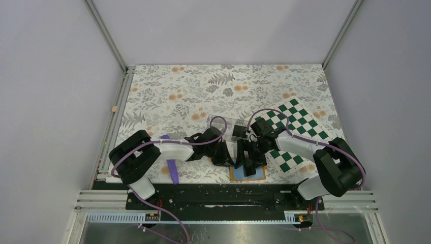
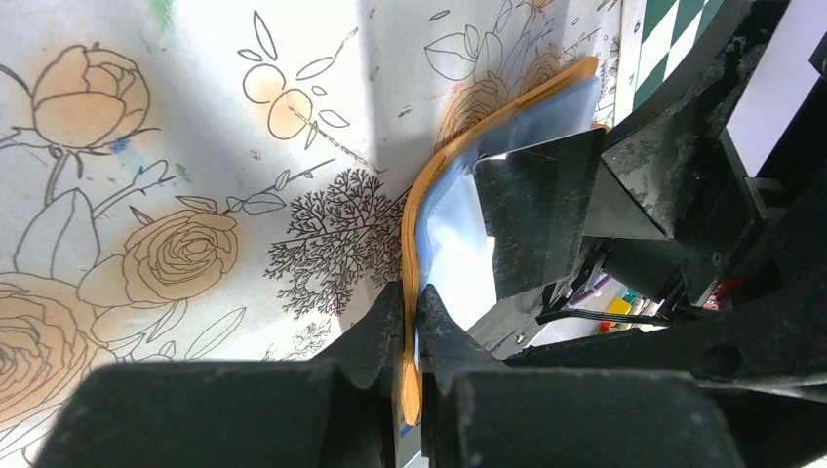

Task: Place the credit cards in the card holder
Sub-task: Insert the credit card into the card slot.

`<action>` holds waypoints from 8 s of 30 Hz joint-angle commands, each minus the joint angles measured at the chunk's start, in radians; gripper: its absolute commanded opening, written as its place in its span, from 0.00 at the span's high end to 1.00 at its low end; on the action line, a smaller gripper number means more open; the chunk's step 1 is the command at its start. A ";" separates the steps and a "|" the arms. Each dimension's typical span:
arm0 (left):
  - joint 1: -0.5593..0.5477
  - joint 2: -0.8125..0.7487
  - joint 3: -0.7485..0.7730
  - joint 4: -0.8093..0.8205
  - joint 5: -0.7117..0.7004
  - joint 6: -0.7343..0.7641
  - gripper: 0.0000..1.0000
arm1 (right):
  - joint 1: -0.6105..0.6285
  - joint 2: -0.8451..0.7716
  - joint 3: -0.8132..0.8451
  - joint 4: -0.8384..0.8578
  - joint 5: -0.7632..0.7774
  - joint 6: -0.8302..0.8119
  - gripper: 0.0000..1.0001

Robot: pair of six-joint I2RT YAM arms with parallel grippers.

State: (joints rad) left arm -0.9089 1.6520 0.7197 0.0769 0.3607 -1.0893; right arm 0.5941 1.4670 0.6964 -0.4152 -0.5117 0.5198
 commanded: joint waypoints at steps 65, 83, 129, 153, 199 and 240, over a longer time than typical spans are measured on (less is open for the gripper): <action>0.001 0.101 0.005 0.273 0.113 0.002 0.97 | -0.003 -0.052 0.028 -0.143 0.142 -0.064 0.13; 0.043 -0.071 -0.079 0.049 -0.013 0.095 1.00 | -0.020 -0.025 0.031 0.016 0.073 0.015 0.13; 0.079 -0.057 -0.003 -0.038 -0.021 0.166 1.00 | -0.132 0.051 -0.163 0.226 -0.153 0.004 0.95; 0.078 -0.027 0.001 -0.011 0.010 0.180 1.00 | -0.132 0.058 -0.199 0.291 -0.238 0.096 1.00; 0.065 -0.039 0.007 0.000 -0.002 0.201 1.00 | -0.074 0.101 -0.217 0.389 -0.328 0.166 1.00; 0.056 -0.085 -0.097 0.046 -0.048 0.037 0.64 | 0.021 0.048 -0.005 -0.114 0.128 0.035 0.26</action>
State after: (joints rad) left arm -0.8558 1.6085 0.6277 0.1333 0.3622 -1.0603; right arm 0.6052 1.4902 0.6895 -0.4156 -0.5285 0.6132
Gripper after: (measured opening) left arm 0.319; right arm 0.733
